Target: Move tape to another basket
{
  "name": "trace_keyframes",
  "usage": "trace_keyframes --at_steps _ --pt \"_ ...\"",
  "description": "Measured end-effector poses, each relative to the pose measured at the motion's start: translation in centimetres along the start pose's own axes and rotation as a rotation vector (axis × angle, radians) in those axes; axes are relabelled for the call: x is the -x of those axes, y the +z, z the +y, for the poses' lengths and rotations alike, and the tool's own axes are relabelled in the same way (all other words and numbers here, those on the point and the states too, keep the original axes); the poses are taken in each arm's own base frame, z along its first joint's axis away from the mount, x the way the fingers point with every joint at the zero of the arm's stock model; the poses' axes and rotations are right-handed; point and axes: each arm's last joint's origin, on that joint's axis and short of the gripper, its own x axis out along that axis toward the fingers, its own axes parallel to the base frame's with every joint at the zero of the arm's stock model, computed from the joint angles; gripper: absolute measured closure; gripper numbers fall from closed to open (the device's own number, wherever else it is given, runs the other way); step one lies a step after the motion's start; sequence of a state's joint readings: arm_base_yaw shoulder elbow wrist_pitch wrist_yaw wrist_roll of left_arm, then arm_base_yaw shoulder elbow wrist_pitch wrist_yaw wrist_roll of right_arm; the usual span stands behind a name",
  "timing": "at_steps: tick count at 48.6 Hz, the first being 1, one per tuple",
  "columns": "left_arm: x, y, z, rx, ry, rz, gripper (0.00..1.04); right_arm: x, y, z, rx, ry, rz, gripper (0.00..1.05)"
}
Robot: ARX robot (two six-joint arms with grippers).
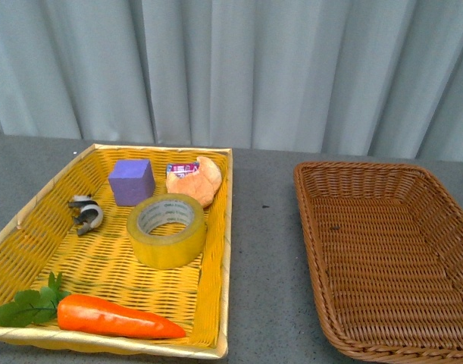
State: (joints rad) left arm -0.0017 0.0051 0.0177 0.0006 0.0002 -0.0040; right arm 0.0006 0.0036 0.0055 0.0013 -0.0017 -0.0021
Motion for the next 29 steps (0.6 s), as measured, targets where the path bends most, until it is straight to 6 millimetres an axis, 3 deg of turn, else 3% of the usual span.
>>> trace_keyframes --at_steps 29 --pt "0.0 0.0 0.0 0.0 0.0 0.0 0.06 0.0 0.0 0.0 0.0 0.0 0.0 0.09"
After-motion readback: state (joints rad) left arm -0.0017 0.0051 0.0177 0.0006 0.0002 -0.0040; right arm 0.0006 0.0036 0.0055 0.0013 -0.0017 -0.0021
